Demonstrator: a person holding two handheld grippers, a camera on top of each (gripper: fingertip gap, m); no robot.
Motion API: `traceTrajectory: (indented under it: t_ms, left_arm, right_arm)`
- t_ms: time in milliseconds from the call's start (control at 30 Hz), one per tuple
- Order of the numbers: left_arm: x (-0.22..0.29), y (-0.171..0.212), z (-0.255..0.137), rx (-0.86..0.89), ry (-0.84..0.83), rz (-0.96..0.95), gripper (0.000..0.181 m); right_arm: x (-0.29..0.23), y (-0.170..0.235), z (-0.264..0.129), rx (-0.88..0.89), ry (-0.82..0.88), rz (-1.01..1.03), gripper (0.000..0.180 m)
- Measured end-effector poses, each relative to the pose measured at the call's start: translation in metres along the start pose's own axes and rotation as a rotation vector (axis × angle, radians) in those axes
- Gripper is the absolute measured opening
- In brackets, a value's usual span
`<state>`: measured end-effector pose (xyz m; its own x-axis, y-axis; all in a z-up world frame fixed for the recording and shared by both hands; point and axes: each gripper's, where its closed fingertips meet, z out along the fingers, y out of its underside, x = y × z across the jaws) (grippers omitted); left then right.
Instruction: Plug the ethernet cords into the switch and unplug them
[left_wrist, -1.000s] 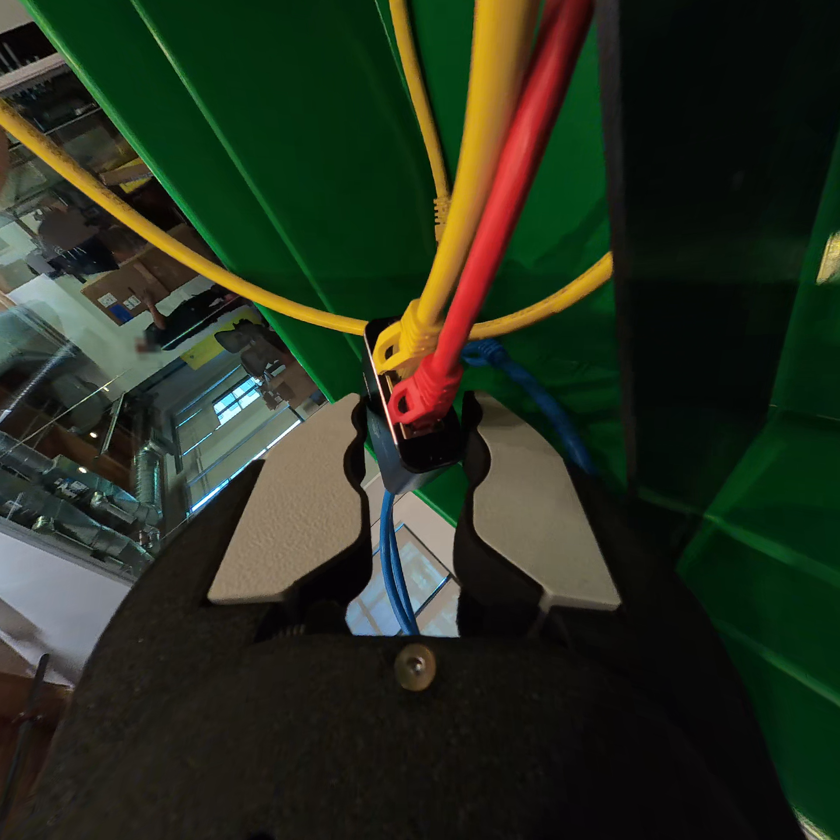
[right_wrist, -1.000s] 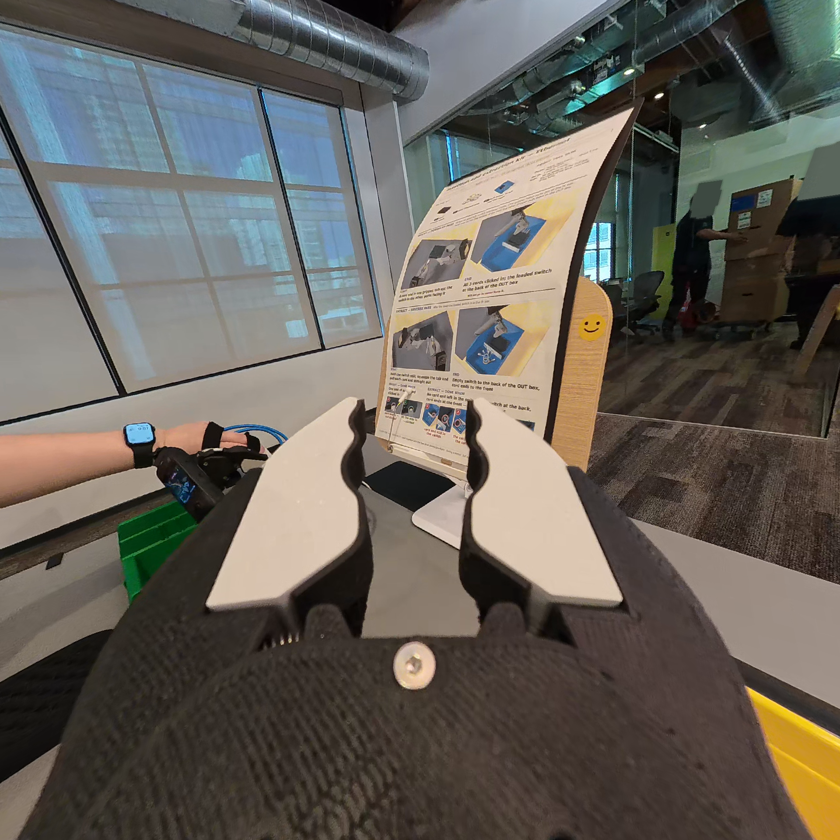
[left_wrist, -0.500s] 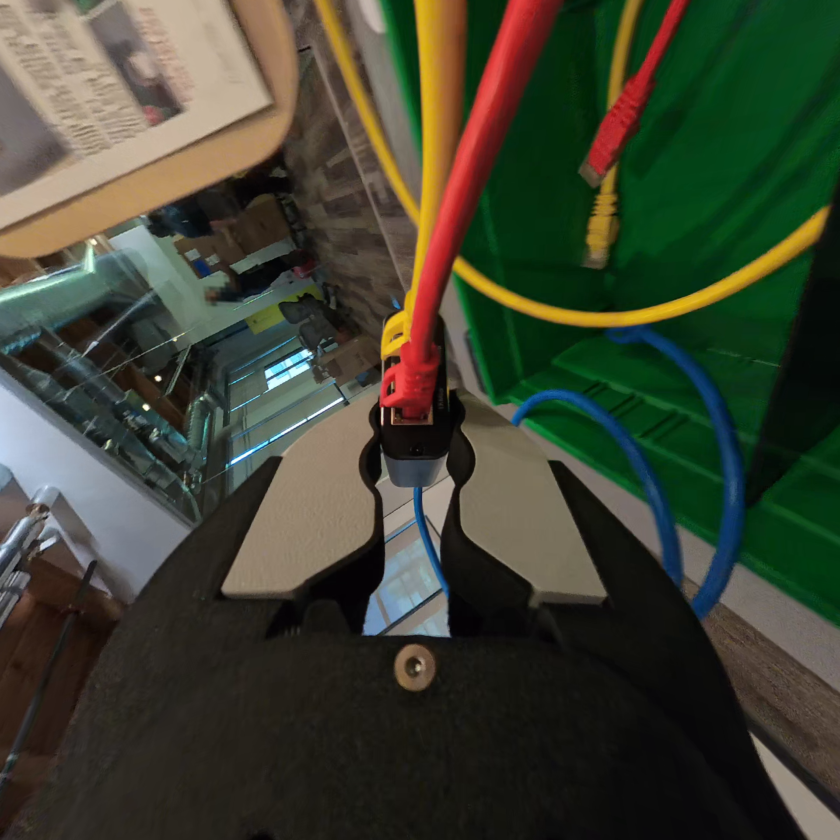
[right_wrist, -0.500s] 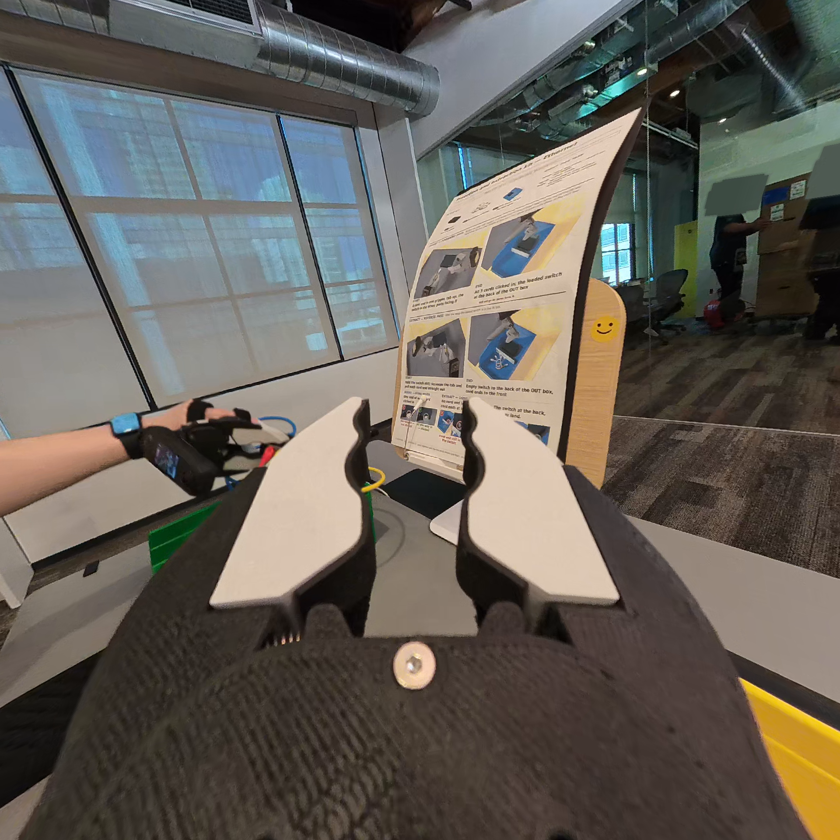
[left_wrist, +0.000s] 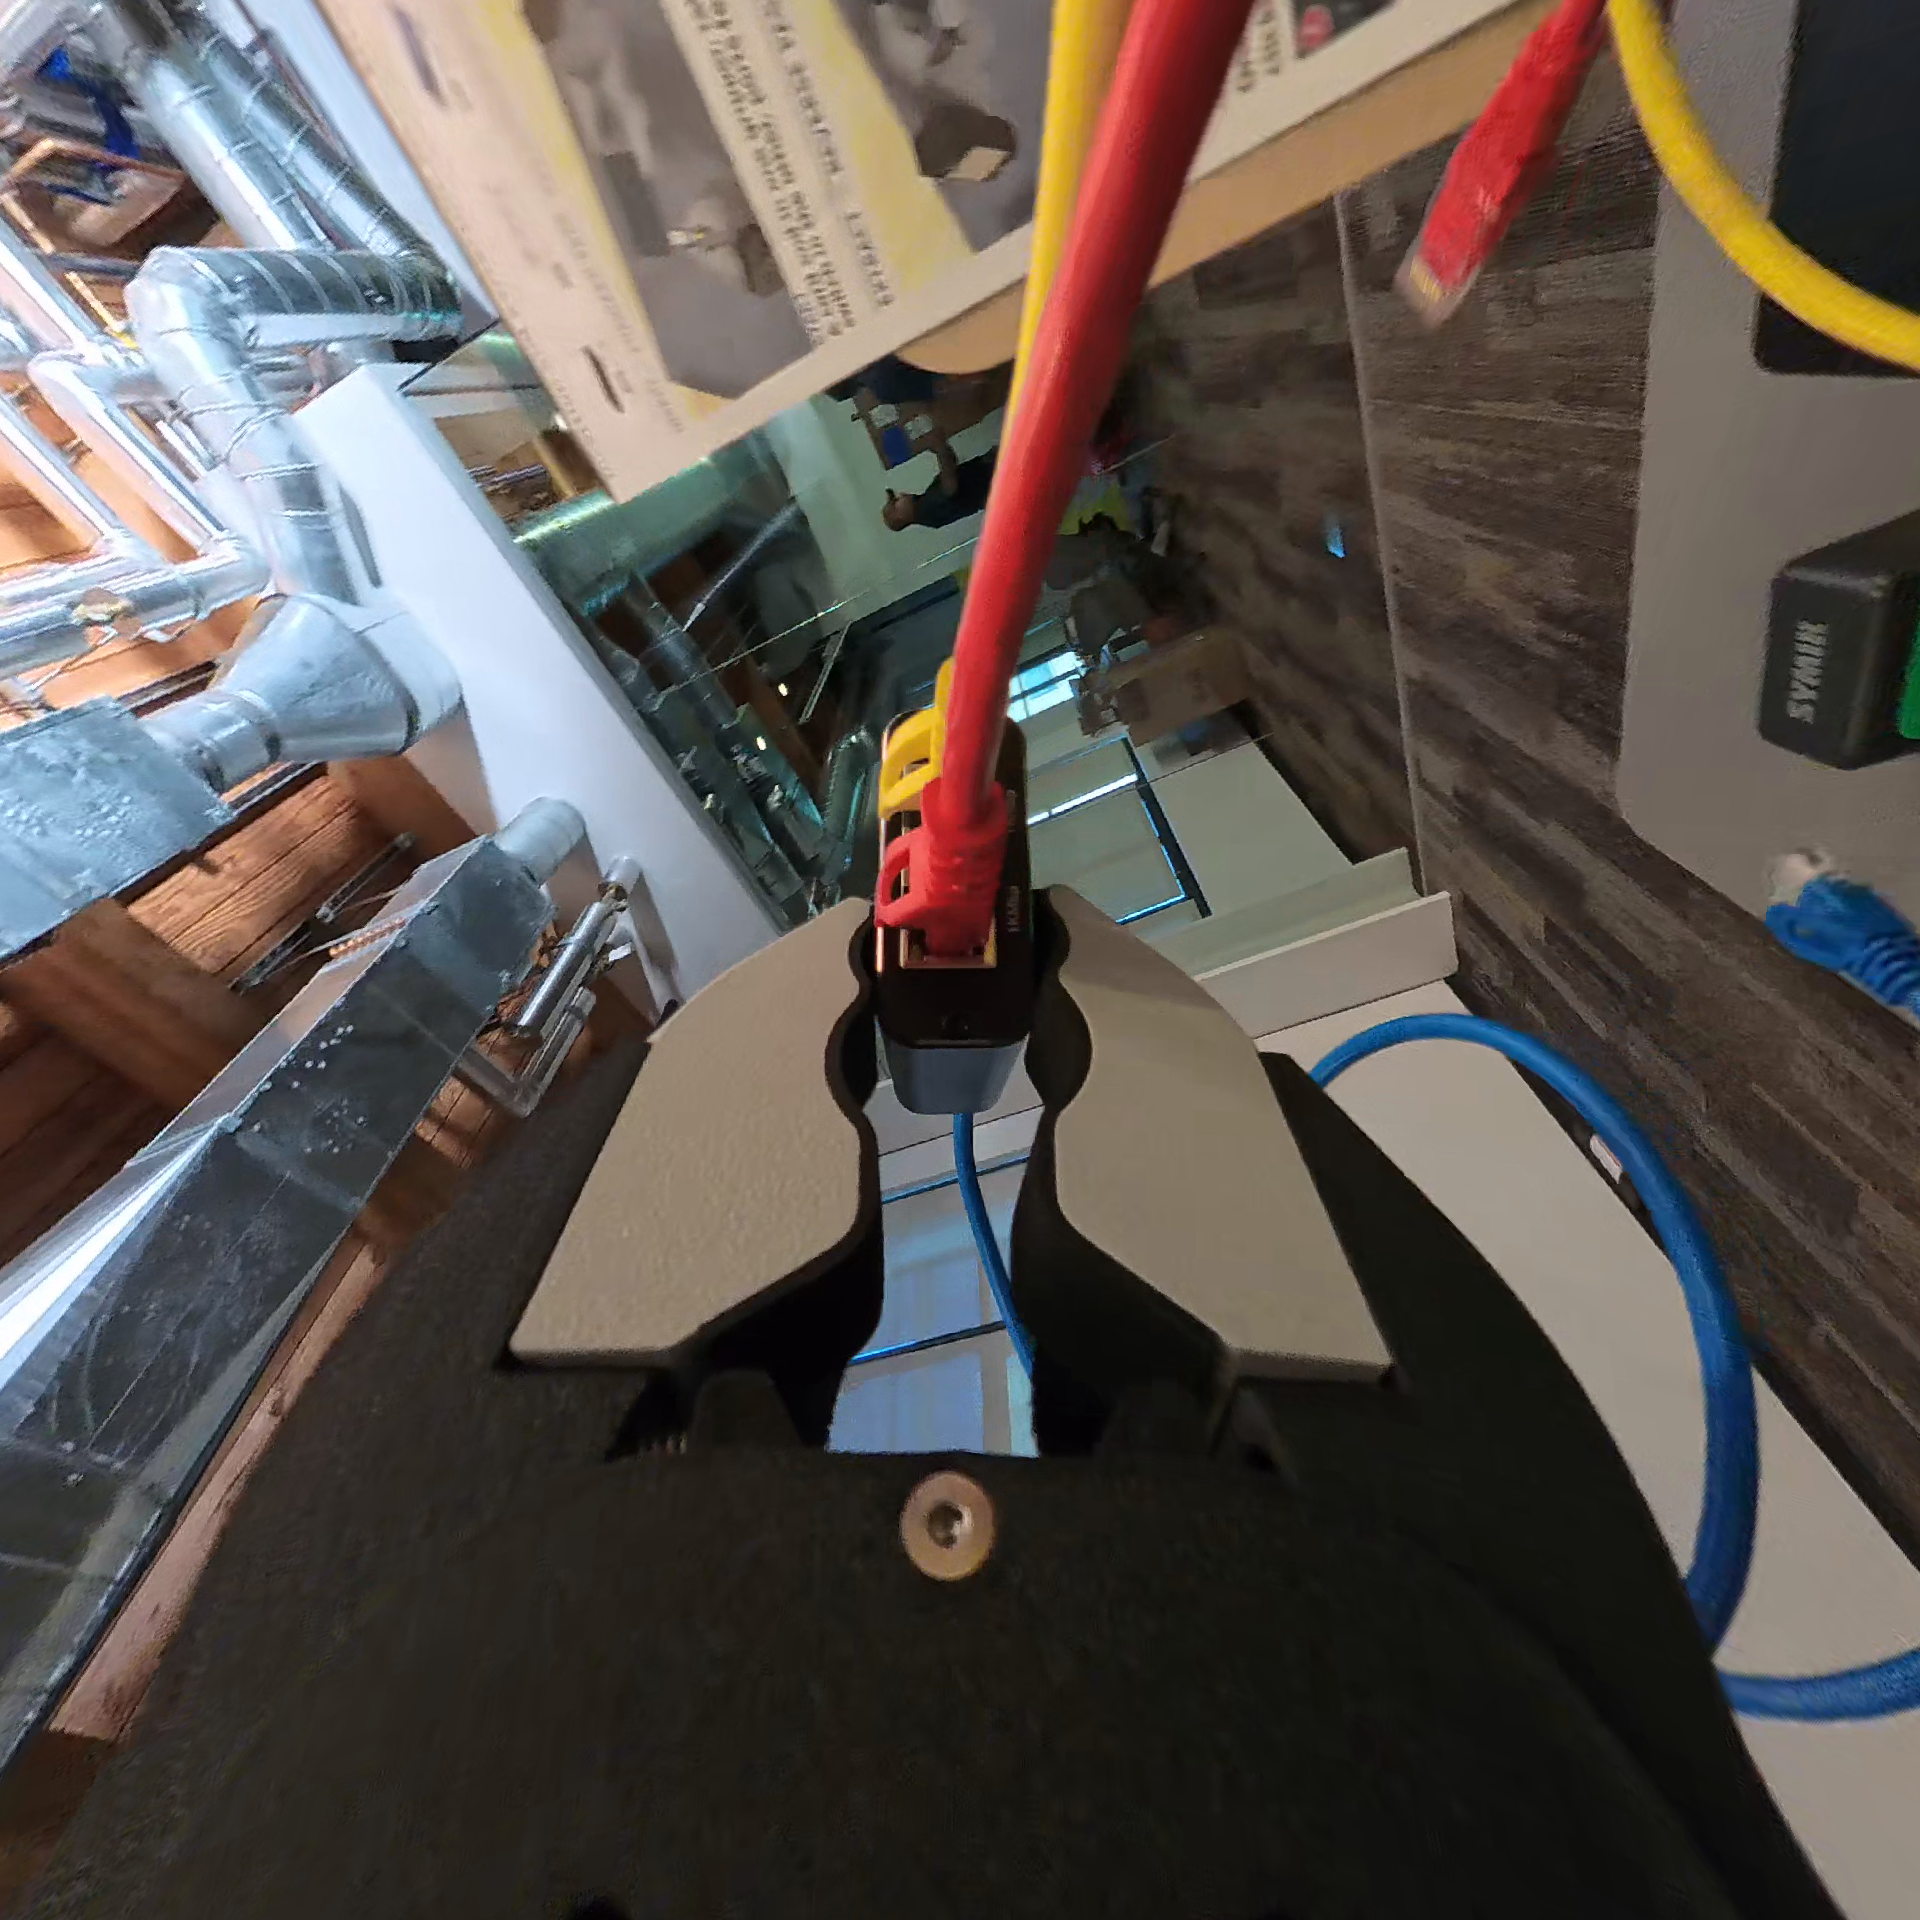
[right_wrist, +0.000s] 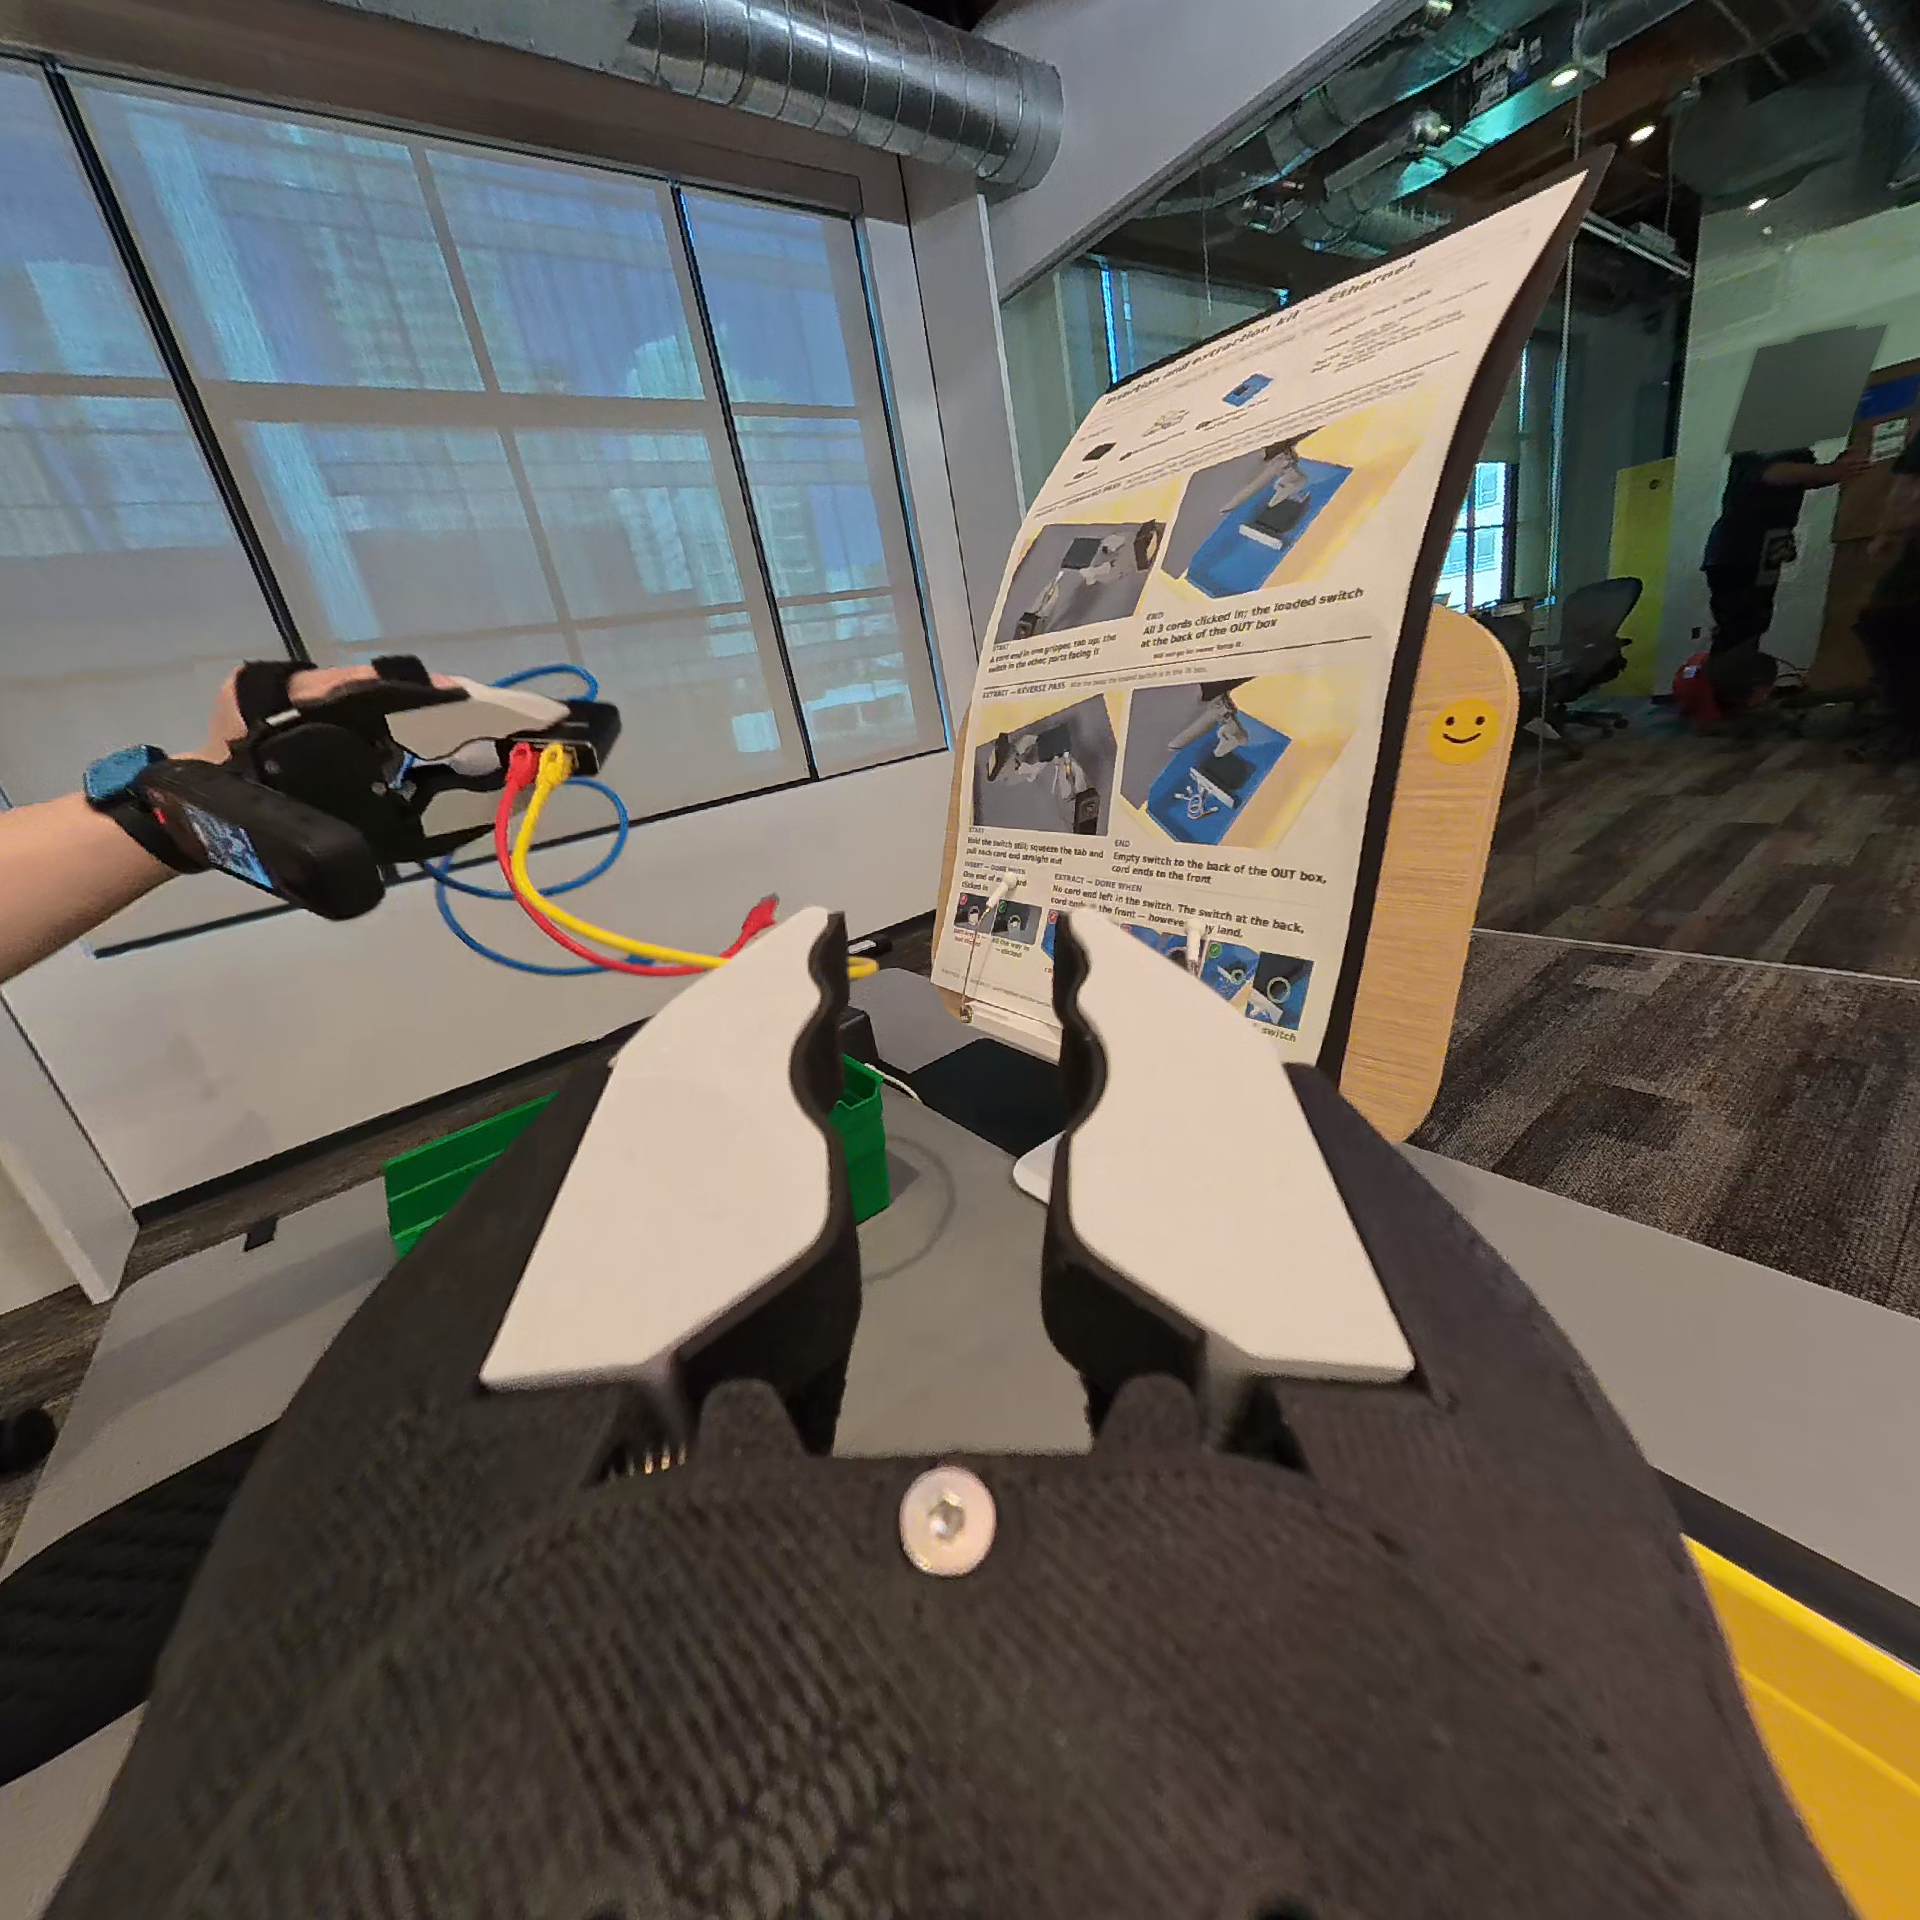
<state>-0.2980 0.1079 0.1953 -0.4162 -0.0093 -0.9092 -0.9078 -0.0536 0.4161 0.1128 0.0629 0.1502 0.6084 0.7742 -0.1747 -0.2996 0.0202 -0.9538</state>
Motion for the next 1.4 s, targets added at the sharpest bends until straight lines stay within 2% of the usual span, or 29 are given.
traceTrajectory:
  t_ms: [233,567,767,967,1133,1333,1400]
  left_arm:
    - [-0.037,-0.012,-0.016,0.005,-0.092,0.005,0.025]
    - [-0.117,-0.060,-0.048,0.085,-0.283,-0.068,0.024]
    - [-0.158,-0.087,-0.057,0.123,-0.354,-0.124,0.024]
    - [-0.194,-0.099,-0.055,0.154,-0.374,-0.178,0.024]
    - [-0.194,-0.121,-0.057,0.216,-0.380,-0.181,0.024]
    - [-0.153,-0.142,-0.057,0.323,-0.366,-0.226,0.024]
    - [-0.139,-0.146,-0.060,0.406,-0.358,-0.271,0.025]
  right_arm:
    - [-0.006,0.001,0.002,-0.016,-0.023,-0.002,0.038]
    - [-0.012,-0.003,-0.001,-0.018,-0.033,-0.024,0.037]
    - [-0.011,-0.008,-0.007,-0.005,-0.029,-0.026,0.036]
    - [-0.011,-0.012,-0.012,0.008,-0.026,-0.024,0.035]
    - [-0.010,-0.017,-0.018,-0.003,0.010,-0.064,0.035]
    - [-0.018,-0.030,-0.031,0.028,0.005,-0.085,0.035]
    - [-0.019,-0.032,-0.032,0.026,0.006,-0.088,0.035]
